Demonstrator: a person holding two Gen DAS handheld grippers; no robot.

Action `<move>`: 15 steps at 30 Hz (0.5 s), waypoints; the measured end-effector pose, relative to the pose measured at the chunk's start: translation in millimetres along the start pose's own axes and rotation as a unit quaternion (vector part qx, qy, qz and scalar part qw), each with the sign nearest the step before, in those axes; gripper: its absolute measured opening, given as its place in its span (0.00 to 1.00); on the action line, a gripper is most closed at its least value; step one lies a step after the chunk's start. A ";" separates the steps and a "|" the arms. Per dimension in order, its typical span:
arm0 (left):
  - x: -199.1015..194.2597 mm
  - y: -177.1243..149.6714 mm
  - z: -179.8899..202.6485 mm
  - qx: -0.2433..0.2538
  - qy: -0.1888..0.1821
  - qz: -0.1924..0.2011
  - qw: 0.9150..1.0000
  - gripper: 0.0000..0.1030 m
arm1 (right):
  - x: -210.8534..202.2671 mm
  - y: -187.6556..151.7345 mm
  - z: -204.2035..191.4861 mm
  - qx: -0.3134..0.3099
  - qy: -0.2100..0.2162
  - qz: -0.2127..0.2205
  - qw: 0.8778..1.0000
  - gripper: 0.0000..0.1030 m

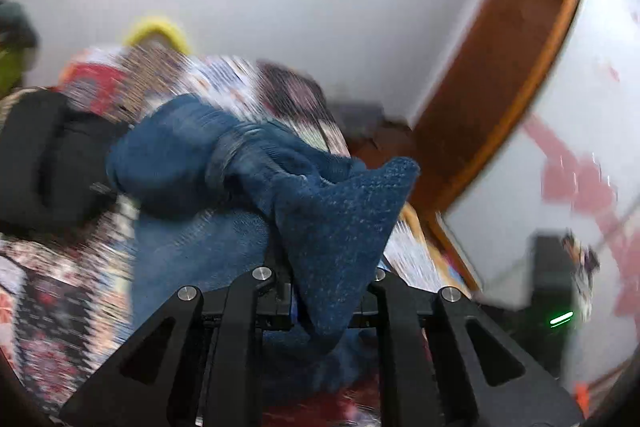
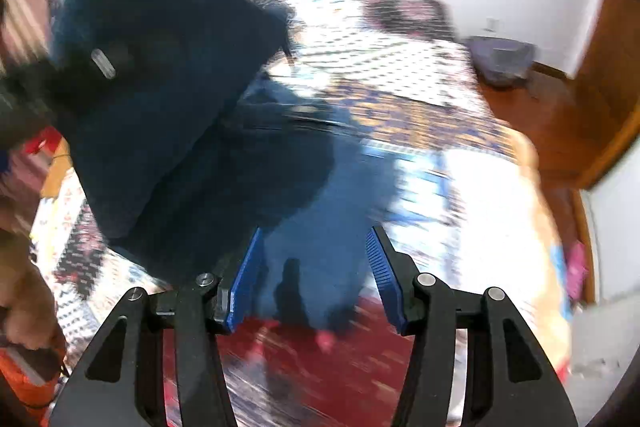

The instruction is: Fold large clothes

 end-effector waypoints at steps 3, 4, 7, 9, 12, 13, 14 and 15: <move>43.1 -34.6 15.5 0.029 0.008 -0.075 0.997 0.13 | -14.8 -15.6 28.4 0.026 -0.027 -0.004 0.999 0.49; 54.5 -46.4 15.4 0.032 0.013 -0.099 0.994 0.13 | -17.8 -22.5 37.4 0.037 -0.030 -0.007 0.999 0.49; 67.6 -67.1 11.6 0.038 0.028 -0.132 0.990 0.15 | -21.6 -38.6 50.4 0.063 -0.033 -0.014 0.997 0.49; 63.2 -72.8 18.2 0.052 0.031 -0.130 0.990 0.21 | -20.6 -44.7 54.1 0.075 -0.028 -0.016 0.997 0.49; 53.6 -77.3 26.1 0.071 0.018 -0.140 0.987 0.39 | -22.0 -43.1 48.7 0.086 -0.020 -0.012 0.996 0.48; 52.0 -77.4 28.7 0.073 0.011 -0.144 0.987 0.41 | -22.4 -44.8 50.4 0.089 -0.016 -0.008 0.996 0.48; 47.1 -77.8 32.0 0.077 0.006 -0.145 0.986 0.42 | -23.1 -43.4 48.7 0.089 -0.012 -0.005 0.996 0.48; 42.1 -77.9 33.4 0.083 0.003 -0.144 0.986 0.43 | -20.7 -41.1 47.0 0.088 -0.011 -0.002 0.996 0.48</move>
Point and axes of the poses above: each gripper's, at about its wrist camera, not at the fingertips, and x roughly the way its jaws point, z to its right, y to its top, the point moved 3 cm from there along x, roughly the way its jaws point, and after that the axes turned 10 degrees about -x, right-handed, at the moved point
